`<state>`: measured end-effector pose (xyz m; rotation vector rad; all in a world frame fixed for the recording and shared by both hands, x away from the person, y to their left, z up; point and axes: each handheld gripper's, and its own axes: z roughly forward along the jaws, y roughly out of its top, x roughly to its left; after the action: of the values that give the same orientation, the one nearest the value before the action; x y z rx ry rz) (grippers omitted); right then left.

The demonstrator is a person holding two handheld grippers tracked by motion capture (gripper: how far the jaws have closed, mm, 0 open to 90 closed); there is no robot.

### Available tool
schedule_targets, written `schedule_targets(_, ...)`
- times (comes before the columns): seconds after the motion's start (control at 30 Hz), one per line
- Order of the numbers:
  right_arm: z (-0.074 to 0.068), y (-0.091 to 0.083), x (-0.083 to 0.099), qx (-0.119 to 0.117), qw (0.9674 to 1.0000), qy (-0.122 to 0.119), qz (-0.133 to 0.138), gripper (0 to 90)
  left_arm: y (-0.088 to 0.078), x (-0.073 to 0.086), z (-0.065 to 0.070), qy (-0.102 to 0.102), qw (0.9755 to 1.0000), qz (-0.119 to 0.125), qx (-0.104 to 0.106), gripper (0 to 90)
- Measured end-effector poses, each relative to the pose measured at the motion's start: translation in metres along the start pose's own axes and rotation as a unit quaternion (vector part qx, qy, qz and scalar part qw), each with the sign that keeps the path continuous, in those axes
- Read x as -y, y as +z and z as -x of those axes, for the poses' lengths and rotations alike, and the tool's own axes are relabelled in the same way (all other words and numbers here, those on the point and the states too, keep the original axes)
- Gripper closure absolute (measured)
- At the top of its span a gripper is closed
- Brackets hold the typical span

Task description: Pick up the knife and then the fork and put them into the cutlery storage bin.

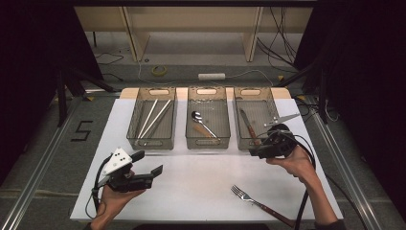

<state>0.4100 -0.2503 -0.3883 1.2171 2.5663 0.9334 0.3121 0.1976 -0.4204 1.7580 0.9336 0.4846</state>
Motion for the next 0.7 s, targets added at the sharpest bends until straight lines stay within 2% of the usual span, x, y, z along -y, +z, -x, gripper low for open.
schedule_targets(0.27, -0.018, -0.008, 0.015, -0.012, 0.9997, -0.018, -0.014, 29.5, -0.001, 0.000, 0.000, -0.001, 1.0000, 0.000, -0.001, 15.6)
schedule_targets(0.4, -0.025, -0.006, 0.020, -0.010, 0.9988, -0.033, -0.034, 28.4, -0.001, 0.000, 0.000, 0.001, 1.0000, 0.001, -0.001, 15.6)
schedule_targets(0.7, -0.039, -0.007, 0.035, -0.029, 0.9955, -0.055, -0.072, 27.3, -0.002, 0.000, 0.000, 0.002, 1.0000, 0.002, -0.002, 15.7)
